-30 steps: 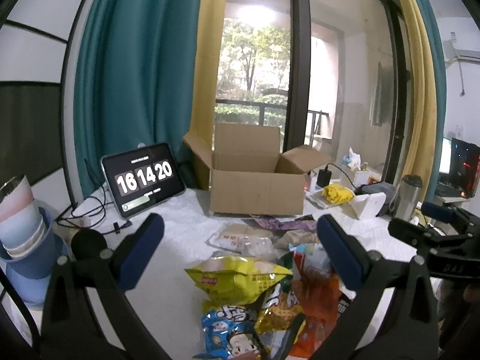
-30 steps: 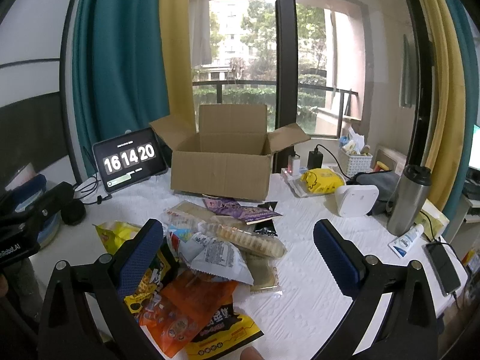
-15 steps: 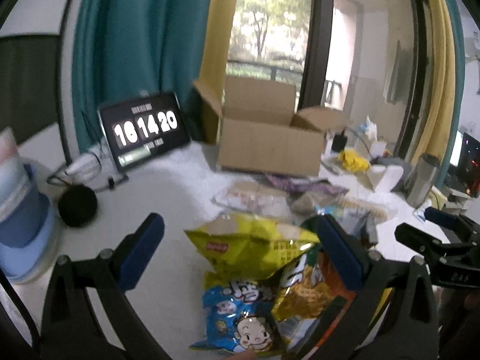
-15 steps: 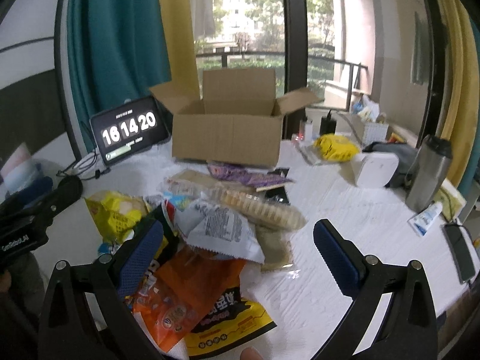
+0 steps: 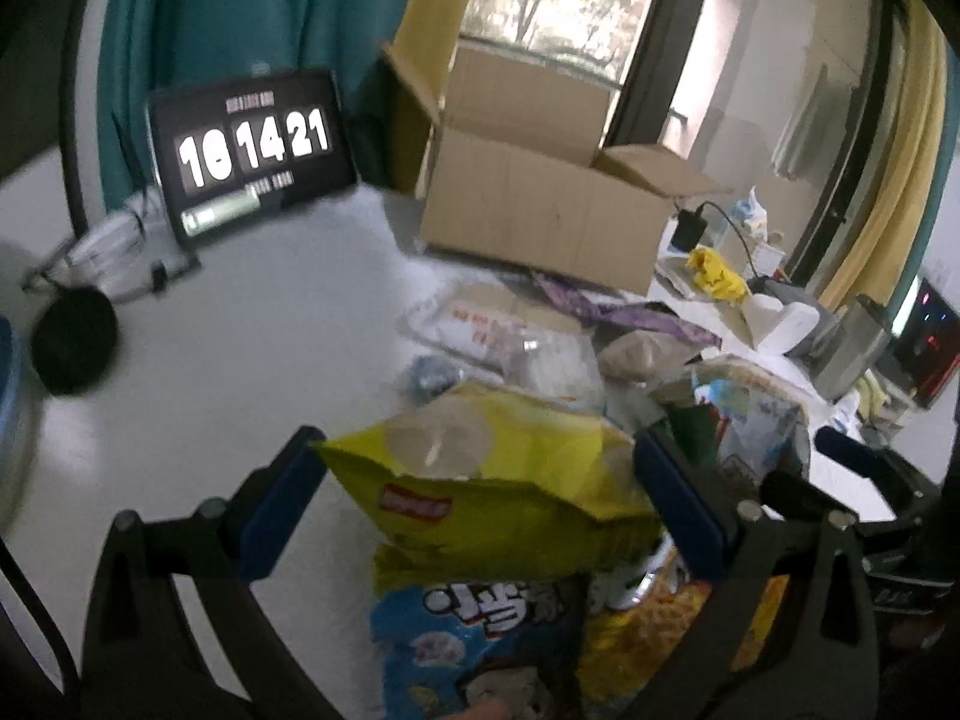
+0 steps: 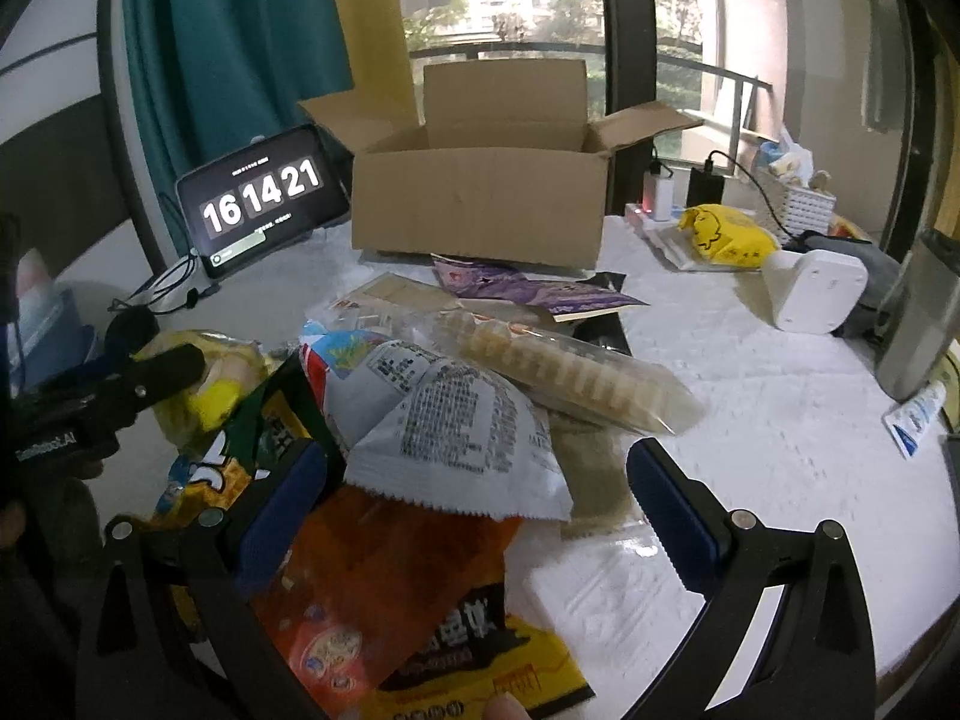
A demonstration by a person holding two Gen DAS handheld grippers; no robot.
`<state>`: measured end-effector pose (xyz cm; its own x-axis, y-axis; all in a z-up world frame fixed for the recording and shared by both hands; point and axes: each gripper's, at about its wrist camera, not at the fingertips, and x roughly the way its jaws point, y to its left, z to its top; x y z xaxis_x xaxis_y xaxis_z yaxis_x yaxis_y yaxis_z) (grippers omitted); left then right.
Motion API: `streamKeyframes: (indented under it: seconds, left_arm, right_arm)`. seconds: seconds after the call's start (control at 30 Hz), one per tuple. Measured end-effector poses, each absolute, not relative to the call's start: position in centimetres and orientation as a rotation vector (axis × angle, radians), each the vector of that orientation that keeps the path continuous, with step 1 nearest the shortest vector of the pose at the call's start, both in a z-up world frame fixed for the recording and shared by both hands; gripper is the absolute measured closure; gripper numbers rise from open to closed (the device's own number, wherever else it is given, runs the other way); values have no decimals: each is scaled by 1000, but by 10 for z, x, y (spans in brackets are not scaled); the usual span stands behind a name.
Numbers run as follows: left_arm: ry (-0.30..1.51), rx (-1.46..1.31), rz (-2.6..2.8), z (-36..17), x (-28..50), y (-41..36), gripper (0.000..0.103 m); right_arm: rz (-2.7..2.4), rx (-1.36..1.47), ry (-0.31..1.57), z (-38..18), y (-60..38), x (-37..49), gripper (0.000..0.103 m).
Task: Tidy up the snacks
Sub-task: 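Grasp the white snack bag with the right gripper while left grasps yellow chip bag, then carry both bags into the cardboard box and open both grippers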
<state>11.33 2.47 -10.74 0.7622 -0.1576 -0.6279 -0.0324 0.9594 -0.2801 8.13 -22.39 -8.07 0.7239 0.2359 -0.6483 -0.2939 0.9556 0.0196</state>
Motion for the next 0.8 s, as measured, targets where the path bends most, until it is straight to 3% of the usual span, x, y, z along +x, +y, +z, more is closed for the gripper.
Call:
streamKeyframes:
  seconds: [0.23, 0.27, 0.33, 0.47, 0.53, 0.6, 0.8]
  left_arm:
    - [797, -394, -150, -128, 135, 32, 2]
    - [800, -401, -160, -129, 136, 31, 8]
    - [817, -402, -178, -130, 139, 30, 13]
    - [829, -408, -201, -129, 140, 30, 29]
    - [820, -398, -199, -124, 139, 29, 31]
    - [798, -379, -193, -115, 134, 29, 32]
    - [714, -344, -182, -80, 128, 35, 34]
  right_arm:
    - [327, -91, 735, -87, -217, 101, 9]
    - [334, -94, 736, -87, -216, 103, 12]
    - [355, -101, 735, -87, -214, 107, 34]
    - [376, -117, 727, -85, -211, 111, 42]
    - [386, -133, 717, -84, -208, 112, 46]
    - [405, -129, 709, -80, -208, 112, 56]
    - [454, -125, 648, -62, -207, 110, 61]
